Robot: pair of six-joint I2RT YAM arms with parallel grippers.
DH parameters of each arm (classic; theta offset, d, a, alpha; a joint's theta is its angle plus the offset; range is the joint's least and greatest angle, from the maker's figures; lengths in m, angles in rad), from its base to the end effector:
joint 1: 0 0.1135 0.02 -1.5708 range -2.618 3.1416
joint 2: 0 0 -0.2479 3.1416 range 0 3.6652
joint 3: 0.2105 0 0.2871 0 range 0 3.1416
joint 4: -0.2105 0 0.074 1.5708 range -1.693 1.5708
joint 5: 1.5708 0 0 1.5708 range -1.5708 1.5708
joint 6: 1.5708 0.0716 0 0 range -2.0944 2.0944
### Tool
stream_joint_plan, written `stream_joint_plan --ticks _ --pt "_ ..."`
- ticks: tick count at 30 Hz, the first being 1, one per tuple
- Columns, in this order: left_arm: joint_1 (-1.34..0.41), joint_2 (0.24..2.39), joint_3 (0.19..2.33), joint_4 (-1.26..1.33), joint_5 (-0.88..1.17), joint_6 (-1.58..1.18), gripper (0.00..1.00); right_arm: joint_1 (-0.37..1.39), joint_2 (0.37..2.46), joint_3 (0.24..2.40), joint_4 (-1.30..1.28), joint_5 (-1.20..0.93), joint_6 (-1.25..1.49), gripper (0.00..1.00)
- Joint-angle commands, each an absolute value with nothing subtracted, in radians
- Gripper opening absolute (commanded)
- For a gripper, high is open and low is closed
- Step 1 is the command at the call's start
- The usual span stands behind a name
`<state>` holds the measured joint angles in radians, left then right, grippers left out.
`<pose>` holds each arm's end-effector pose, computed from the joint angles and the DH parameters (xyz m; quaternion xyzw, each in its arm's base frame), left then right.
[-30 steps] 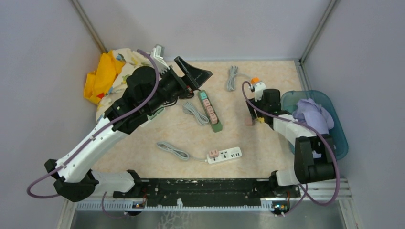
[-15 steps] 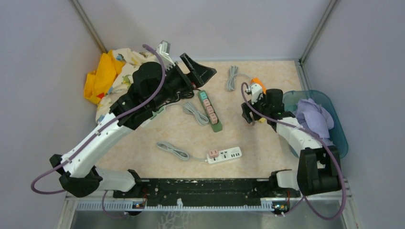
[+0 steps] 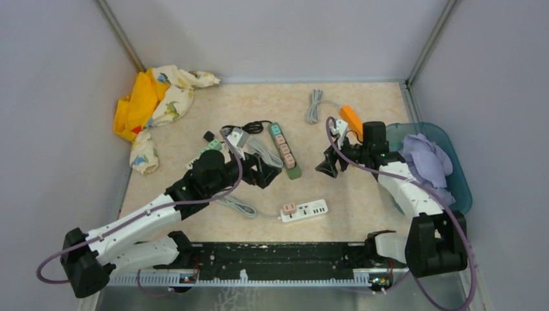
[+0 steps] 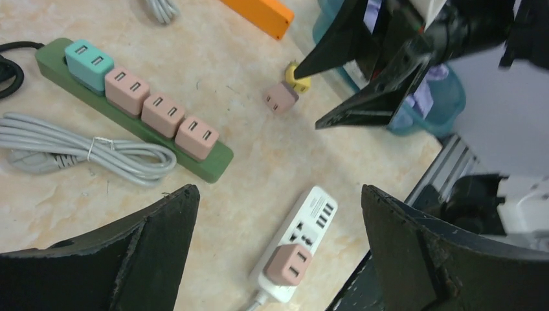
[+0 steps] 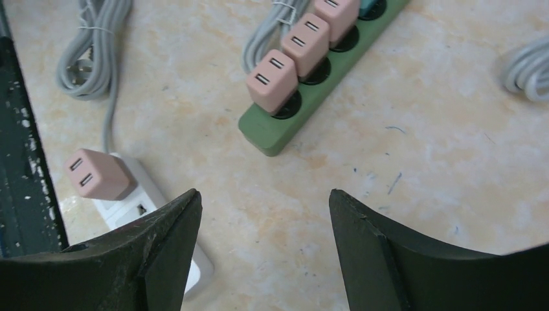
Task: Pull the plug off the socket
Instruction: Place the plug at the center of the board, then remove the plug from the socket.
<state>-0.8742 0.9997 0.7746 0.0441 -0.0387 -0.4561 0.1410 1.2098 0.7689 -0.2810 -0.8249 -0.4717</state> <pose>0.2050 -0.2408 0.2917 0.1473 0.7538 -0.3834 0.5129 0.2936 0.0948 0.1988 -0.4092 0.7462 0.2982 0.4323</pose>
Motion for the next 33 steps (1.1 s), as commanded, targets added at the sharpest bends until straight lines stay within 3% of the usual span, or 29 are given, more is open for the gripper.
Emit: stream_joint_plan --ticks 1,15,33 --pt "-0.87 0.883 0.621 0.256 0.077 -0.31 1.0 0.145 1.172 0.817 -0.309 -1.014 -0.538 0.72" --pt "-0.87 0.643 0.192 0.497 0.099 -0.315 1.0 0.311 1.194 0.815 -0.421 -1.088 -0.713 0.72" --pt "-0.871 0.61 0.063 0.62 0.095 -0.354 1.0 0.472 1.244 0.802 -0.467 -1.046 -0.813 0.72"
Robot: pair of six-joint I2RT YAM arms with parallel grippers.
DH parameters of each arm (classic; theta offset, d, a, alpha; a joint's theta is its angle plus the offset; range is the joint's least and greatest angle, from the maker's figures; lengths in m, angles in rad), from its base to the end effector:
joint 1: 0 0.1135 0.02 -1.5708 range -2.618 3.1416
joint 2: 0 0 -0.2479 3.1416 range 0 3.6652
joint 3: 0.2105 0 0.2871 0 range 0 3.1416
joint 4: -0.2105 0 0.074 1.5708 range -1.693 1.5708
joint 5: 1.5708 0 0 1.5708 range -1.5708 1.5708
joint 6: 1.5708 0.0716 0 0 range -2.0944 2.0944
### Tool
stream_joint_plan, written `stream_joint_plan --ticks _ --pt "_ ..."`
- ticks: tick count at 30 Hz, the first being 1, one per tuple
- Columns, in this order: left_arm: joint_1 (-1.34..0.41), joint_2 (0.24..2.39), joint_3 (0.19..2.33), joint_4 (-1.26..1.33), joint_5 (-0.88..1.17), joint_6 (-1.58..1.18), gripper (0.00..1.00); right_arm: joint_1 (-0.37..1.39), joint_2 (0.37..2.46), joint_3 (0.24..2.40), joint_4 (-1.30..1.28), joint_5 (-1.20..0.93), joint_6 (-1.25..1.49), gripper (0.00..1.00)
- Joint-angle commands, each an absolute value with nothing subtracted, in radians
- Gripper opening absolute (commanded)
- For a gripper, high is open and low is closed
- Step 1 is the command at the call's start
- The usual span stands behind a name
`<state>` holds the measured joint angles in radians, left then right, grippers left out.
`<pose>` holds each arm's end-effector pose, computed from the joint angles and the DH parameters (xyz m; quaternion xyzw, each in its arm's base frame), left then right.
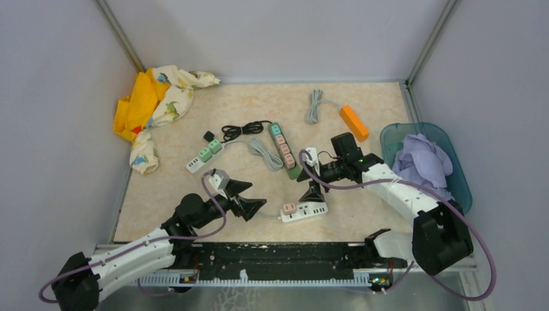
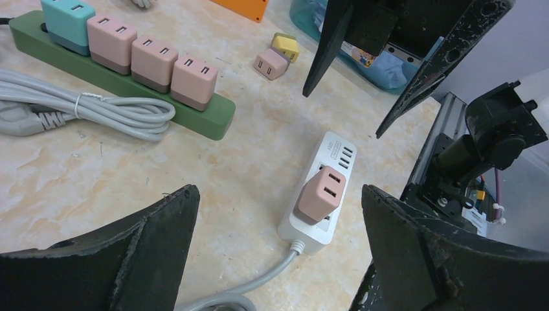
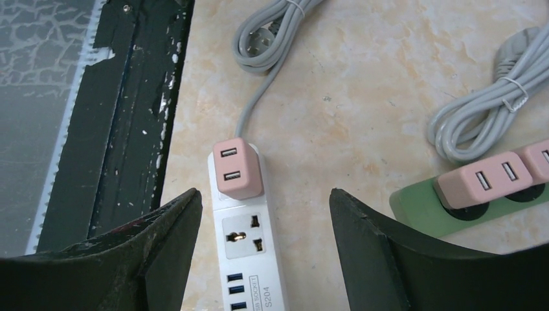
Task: Pull the plug off the socket
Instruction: Remove the plug from the socket.
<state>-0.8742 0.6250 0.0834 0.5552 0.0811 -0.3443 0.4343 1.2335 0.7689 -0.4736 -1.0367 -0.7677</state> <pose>0.1469 -0.1846 0.1672 0.2116 0.6697 -0.4304 0.5670 0.2291 0.1742 0.1862 -0.5939 0.5937 0.4195 0.3446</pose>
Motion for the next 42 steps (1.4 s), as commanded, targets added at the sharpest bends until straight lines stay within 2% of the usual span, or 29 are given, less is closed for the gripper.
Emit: stream_joint_plan --ticks 1,20,26,32,42 --pt "-0.87 0.608 0.058 0.623 0.094 -0.354 1.0 0.48 1.247 0.802 -0.466 -1.041 -0.818 0.72" --pt "-0.871 0.61 0.025 0.674 0.1 -0.321 1.0 0.619 1.299 0.791 -0.435 -0.881 -0.83 0.72" --pt "-0.871 0.625 0.013 0.701 0.133 -0.3 1.0 0.713 1.325 0.776 -0.401 -0.807 -0.825 0.71" --pt "-0.87 0.621 -0.009 0.724 0.156 -0.272 1.0 0.822 1.385 0.798 -0.417 -0.696 -0.848 0.51" --pt "-0.871 0.687 -0.062 0.86 0.232 -0.187 1.0 0.856 1.401 0.83 -0.434 -0.583 -0.844 0.09"
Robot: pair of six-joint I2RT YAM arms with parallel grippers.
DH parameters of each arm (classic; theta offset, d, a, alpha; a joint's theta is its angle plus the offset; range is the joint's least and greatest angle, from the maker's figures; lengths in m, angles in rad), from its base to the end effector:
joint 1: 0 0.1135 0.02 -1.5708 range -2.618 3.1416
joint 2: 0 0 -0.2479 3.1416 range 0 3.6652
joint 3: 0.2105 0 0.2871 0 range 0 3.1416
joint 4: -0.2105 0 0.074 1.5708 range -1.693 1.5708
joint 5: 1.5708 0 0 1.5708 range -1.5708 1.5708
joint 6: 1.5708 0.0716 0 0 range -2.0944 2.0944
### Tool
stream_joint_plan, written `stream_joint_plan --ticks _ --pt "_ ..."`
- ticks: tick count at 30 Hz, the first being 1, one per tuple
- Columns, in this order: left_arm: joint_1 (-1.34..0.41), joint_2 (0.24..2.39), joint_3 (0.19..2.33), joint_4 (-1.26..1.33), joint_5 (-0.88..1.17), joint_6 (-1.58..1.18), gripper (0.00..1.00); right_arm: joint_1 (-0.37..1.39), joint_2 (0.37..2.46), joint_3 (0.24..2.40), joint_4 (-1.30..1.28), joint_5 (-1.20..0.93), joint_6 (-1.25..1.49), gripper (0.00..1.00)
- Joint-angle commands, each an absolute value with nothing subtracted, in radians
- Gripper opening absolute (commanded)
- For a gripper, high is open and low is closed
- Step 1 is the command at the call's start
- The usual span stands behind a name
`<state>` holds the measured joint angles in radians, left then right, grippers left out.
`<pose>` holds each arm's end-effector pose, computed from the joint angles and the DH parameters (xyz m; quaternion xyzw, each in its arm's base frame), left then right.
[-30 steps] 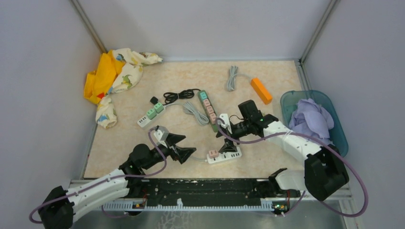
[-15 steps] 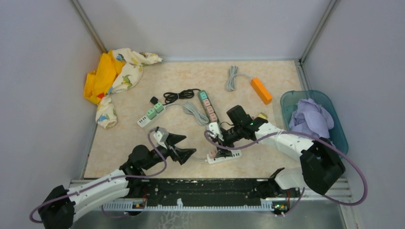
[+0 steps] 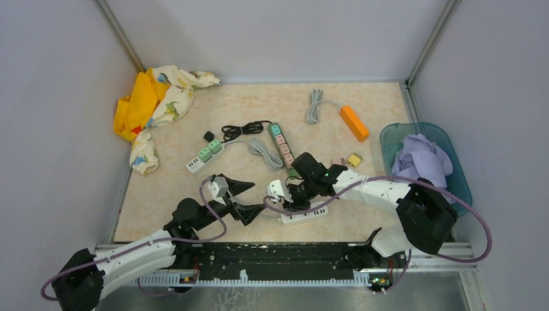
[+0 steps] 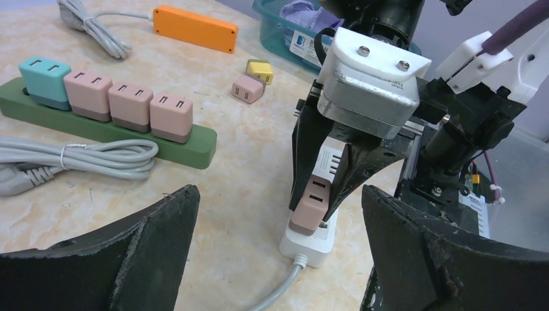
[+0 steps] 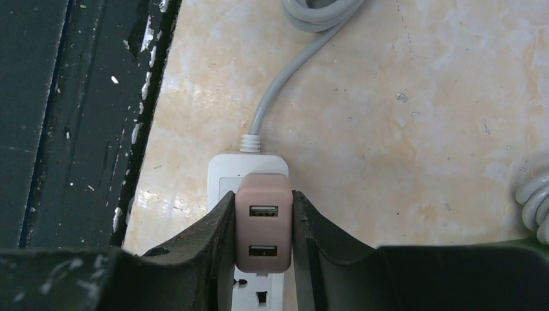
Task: Pull the plug off the socket
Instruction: Remove the plug from the socket.
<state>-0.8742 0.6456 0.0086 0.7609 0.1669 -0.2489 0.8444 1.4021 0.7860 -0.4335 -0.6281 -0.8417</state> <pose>0.1364 -0.1816 0.1618 0.2624 0.6085 -0.4444 0.6028 0.1730 0.2581 0.1302 -0.7391 0.5519 0.2988 0.2447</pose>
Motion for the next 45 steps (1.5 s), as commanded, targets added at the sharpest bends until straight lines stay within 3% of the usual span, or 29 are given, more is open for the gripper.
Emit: stream_joint_plan --ticks 1,3,17,24,38,45 --pt "-0.871 0.708 -0.061 0.873 0.25 -0.173 1.0 0.856 1.401 0.832 -0.433 -0.575 -0.842 0.06" --pt "-0.872 0.766 -0.056 0.912 0.28 -0.149 1.0 0.857 1.4 0.839 -0.434 -0.564 -0.834 0.0" --pt "-1.019 1.264 0.048 1.125 0.271 0.208 1.0 0.782 1.373 0.838 -0.413 -0.584 -0.805 0.0" --pt "-1.028 1.482 0.105 1.267 0.273 0.237 0.99 0.781 1.371 0.831 -0.412 -0.604 -0.812 0.0" --pt "-1.029 1.791 0.185 1.515 0.343 0.164 0.78 0.78 1.368 0.824 -0.395 -0.618 -0.802 0.0" --pt "-1.031 1.887 0.208 1.604 0.341 0.12 0.73 0.781 1.368 0.824 -0.394 -0.621 -0.799 0.0"
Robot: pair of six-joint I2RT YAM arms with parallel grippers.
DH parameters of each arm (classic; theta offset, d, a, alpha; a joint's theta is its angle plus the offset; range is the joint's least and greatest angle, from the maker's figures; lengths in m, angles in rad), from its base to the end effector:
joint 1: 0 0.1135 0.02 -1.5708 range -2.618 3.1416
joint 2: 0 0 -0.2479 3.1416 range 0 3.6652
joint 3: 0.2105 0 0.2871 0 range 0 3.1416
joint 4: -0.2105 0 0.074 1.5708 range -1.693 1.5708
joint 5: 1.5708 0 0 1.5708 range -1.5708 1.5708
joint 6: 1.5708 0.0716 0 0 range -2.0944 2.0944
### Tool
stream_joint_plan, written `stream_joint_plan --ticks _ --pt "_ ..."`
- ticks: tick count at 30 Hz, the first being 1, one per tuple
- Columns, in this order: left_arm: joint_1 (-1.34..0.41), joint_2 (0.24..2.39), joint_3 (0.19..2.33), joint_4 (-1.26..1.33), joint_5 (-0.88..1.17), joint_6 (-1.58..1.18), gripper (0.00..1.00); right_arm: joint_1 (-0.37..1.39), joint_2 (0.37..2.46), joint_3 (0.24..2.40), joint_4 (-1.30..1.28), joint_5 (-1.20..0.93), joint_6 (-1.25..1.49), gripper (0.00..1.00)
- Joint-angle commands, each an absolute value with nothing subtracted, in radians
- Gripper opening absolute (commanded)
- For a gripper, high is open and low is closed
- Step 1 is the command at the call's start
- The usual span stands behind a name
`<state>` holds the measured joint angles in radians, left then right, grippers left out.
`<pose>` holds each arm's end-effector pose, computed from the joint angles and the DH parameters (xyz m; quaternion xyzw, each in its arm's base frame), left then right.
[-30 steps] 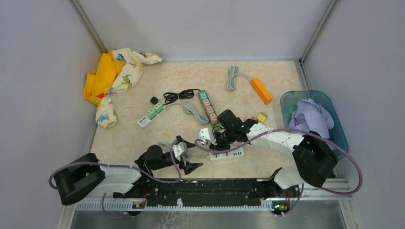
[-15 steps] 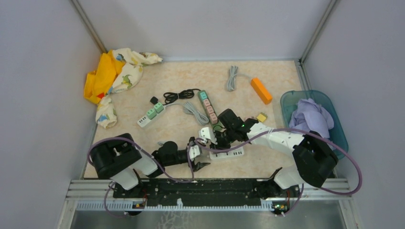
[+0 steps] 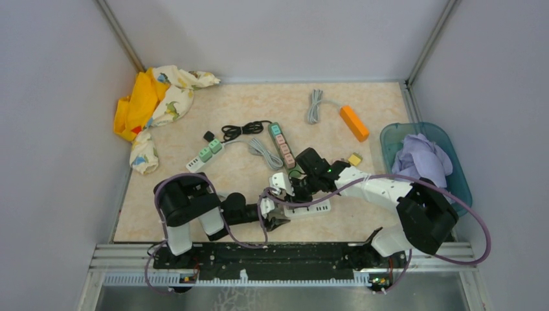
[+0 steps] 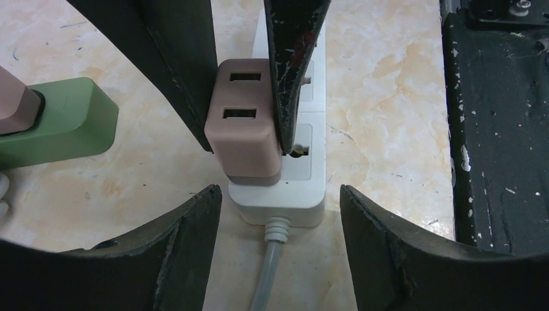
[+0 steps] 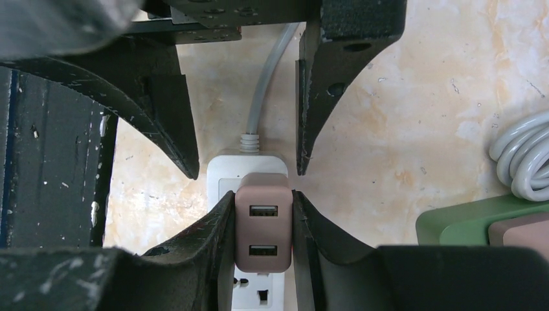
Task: Pull the plug off the socket
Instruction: Remove the plug from the socket.
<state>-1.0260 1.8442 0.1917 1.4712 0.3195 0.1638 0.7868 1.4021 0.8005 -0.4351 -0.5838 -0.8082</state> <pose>0.1173 -0.2370 0.0419 0.5094 0.5711 -0.3751 0.5231 0.1923 0.2487 0.1333 -0.7141 0.5909 0.2748 0.2557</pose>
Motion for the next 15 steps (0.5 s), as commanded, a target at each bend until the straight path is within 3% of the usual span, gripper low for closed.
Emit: stream_joint_plan --ticks 1,11,15 --pt "-1.031 1.895 0.209 1.615 0.34 0.114 0.72 0.781 1.369 0.824 -0.395 -0.621 -0.799 0.0" --pt "-1.037 1.935 0.235 1.6 0.315 0.11 0.62 0.781 1.375 0.824 -0.39 -0.626 -0.795 0.0" --pt "-1.037 1.931 0.242 1.577 0.307 0.119 0.41 0.781 1.374 0.825 -0.387 -0.627 -0.788 0.0"
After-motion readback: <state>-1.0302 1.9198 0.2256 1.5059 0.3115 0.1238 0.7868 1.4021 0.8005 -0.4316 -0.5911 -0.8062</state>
